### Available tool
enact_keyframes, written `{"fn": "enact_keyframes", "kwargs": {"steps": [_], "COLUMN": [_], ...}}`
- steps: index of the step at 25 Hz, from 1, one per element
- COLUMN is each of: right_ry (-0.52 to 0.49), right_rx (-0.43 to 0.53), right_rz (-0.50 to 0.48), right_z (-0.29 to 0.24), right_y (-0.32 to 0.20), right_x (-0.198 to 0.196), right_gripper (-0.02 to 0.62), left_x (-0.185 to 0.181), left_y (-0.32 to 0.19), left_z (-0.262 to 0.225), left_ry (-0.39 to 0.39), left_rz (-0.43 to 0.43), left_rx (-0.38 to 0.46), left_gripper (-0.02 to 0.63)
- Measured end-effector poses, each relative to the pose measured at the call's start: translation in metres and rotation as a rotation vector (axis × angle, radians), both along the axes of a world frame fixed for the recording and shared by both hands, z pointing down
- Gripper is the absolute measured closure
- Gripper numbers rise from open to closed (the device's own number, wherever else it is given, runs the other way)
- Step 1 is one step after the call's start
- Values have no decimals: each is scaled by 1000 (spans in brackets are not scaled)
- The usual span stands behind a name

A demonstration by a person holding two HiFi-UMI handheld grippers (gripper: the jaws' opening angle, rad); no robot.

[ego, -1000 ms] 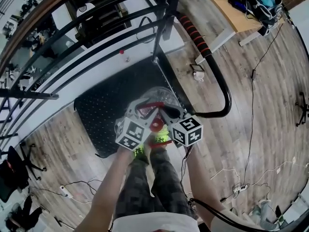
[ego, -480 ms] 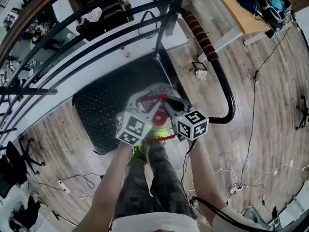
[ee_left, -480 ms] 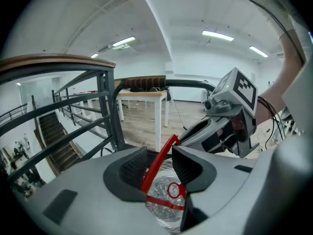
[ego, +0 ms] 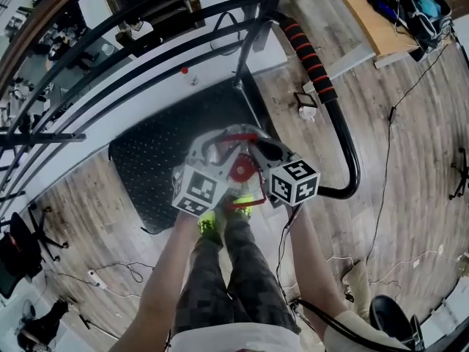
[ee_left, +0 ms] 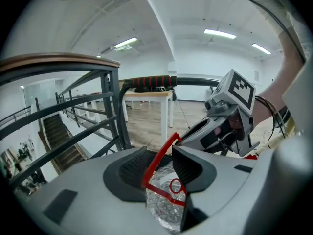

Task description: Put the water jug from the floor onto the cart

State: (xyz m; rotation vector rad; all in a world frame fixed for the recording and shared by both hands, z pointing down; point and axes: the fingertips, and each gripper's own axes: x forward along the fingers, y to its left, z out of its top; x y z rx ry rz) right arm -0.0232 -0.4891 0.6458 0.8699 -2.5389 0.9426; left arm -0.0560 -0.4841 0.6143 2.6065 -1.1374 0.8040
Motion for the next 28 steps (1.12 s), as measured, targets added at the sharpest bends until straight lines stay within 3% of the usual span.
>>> {"fn": "enact_keyframes", "kwargs": {"steps": [9, 23, 26, 28], "right_ry": [-14, 111, 113, 113], "right_rx": [-6, 32, 20, 15], "right_rz": [15, 36, 49, 58], "right_z": [6, 12, 14, 16], "right_y": [-22, -14, -11, -10], "right_x": [-5, 9, 9, 10], "right_gripper": [563, 560, 472, 451], "left_x": [-9, -14, -14, -14], "left_y": [-19, -10, -8, -6], "left_z": [3, 1, 2, 2], "left_ry": [12, -2, 2, 4], "left_rz": [-58, -77, -76, -76], "left_rx": [4, -7, -4, -4], "left_gripper": [468, 468, 468, 468]}}
